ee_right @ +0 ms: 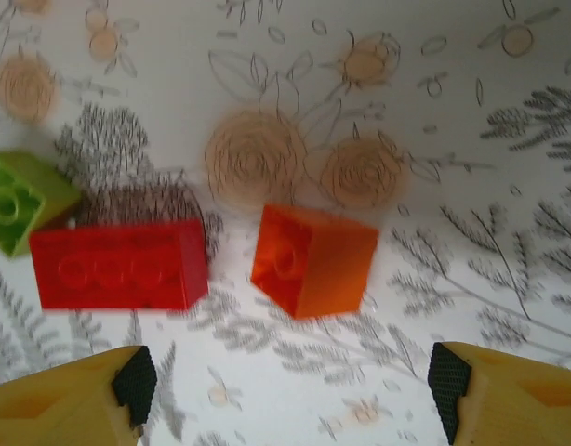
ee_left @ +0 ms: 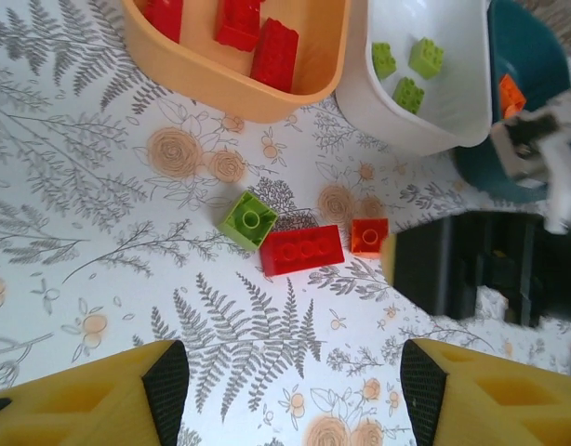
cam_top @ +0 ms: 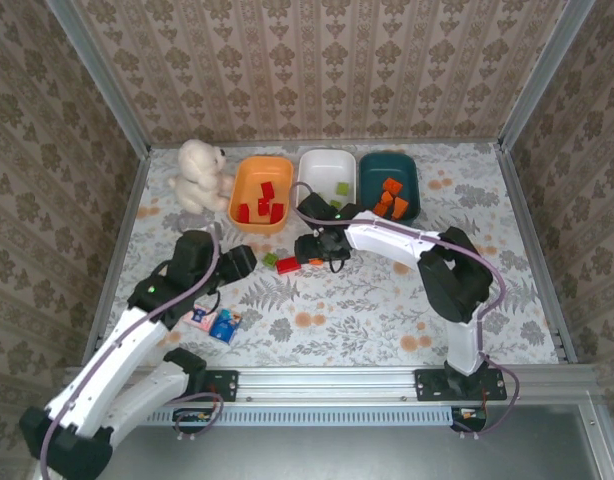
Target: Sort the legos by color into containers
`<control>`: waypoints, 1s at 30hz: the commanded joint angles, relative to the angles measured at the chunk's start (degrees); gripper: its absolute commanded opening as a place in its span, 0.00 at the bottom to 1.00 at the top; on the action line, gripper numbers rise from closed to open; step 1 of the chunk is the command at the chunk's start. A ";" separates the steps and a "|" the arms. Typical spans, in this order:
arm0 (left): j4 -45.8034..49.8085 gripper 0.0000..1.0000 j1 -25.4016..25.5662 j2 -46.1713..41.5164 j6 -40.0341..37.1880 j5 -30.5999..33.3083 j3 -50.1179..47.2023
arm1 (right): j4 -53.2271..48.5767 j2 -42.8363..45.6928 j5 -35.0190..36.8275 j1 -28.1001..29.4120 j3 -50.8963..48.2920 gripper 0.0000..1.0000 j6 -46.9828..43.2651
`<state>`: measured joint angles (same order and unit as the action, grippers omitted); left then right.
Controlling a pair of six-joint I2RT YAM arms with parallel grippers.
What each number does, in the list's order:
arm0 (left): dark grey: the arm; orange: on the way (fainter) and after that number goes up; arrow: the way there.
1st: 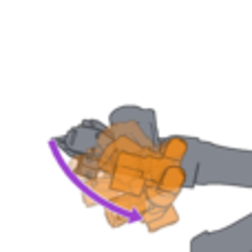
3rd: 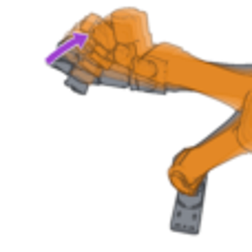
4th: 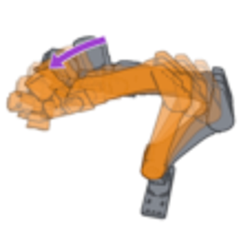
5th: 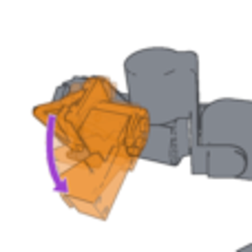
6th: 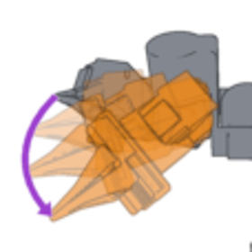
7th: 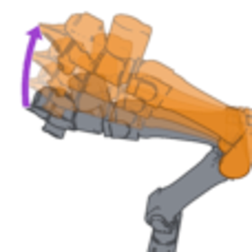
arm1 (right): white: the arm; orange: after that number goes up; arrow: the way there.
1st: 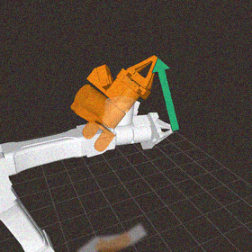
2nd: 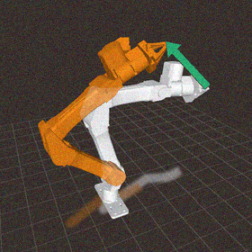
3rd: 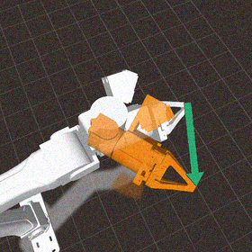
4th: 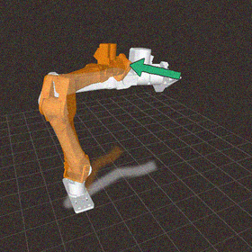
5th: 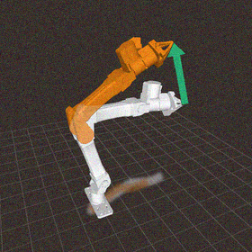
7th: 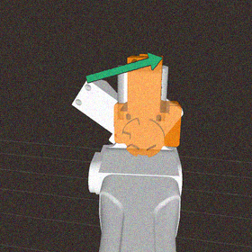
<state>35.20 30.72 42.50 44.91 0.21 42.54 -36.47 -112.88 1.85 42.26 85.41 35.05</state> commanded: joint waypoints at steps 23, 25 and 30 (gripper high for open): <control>4.73 0.65 0.22 -2.72 2.47 2.14 0.79 | -6.28 -13.86 5.96 0.01 9.87 0.50 3.90; 4.54 0.65 0.22 -2.56 2.47 2.21 0.88 | -6.37 -13.24 6.53 0.00 9.38 0.45 3.88; 4.13 0.65 0.31 -2.17 2.64 2.09 0.53 | -6.05 -8.26 7.93 -0.03 7.98 0.32 3.50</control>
<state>40.32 30.72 40.18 46.78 2.39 42.28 -39.75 -124.01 7.18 42.26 94.17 38.81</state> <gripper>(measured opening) 0.647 0.390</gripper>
